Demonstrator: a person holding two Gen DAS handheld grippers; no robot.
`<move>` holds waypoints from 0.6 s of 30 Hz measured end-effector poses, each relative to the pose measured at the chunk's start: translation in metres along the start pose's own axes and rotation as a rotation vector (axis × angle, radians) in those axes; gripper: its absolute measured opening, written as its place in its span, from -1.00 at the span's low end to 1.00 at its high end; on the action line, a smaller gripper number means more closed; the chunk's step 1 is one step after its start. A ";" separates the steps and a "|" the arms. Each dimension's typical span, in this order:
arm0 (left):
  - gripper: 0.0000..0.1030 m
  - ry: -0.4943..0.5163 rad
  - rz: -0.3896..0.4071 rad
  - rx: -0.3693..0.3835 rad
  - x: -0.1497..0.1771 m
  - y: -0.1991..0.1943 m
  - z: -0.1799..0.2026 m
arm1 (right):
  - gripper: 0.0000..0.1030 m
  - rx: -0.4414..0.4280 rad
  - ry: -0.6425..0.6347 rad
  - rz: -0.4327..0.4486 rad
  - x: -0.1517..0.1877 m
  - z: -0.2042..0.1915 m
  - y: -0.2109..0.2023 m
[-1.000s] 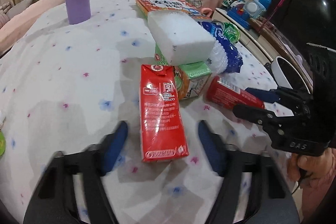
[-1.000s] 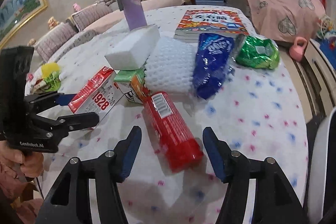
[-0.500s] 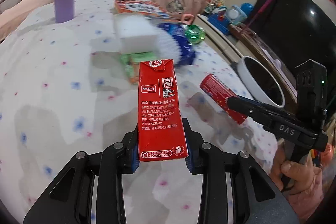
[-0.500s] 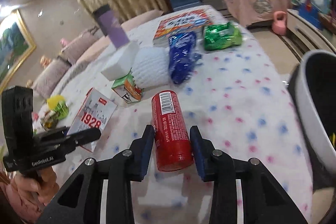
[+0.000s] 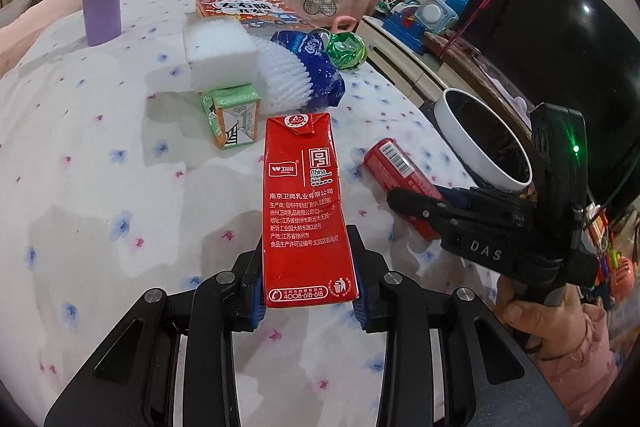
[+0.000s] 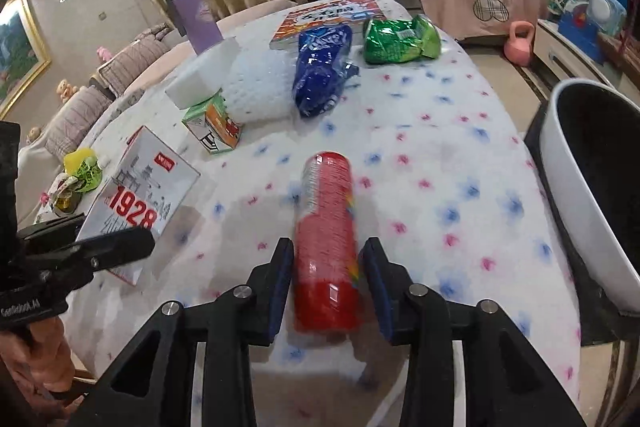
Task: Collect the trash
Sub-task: 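Grasp the red milk carton with the left gripper while the right grasps the red can, then carry the red carton and red can over the bin and release both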
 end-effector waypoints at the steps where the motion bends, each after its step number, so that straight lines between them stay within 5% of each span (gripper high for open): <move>1: -0.39 0.003 0.001 0.000 0.000 0.000 0.001 | -0.42 -0.010 0.009 0.003 -0.002 0.001 -0.001; 18: -0.39 0.180 0.019 0.124 -0.070 0.038 0.097 | -0.42 0.016 0.209 0.244 -0.027 0.092 -0.110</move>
Point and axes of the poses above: each gripper's, at about its wrist camera, not at the fingertips, and y roughly the way its jaws point, z to its right, x to its underside, the point moved 1 cm from there along y, roughly the way its jaws point, and after that the axes turned 15 degrees about y, right-handed, at the moved point
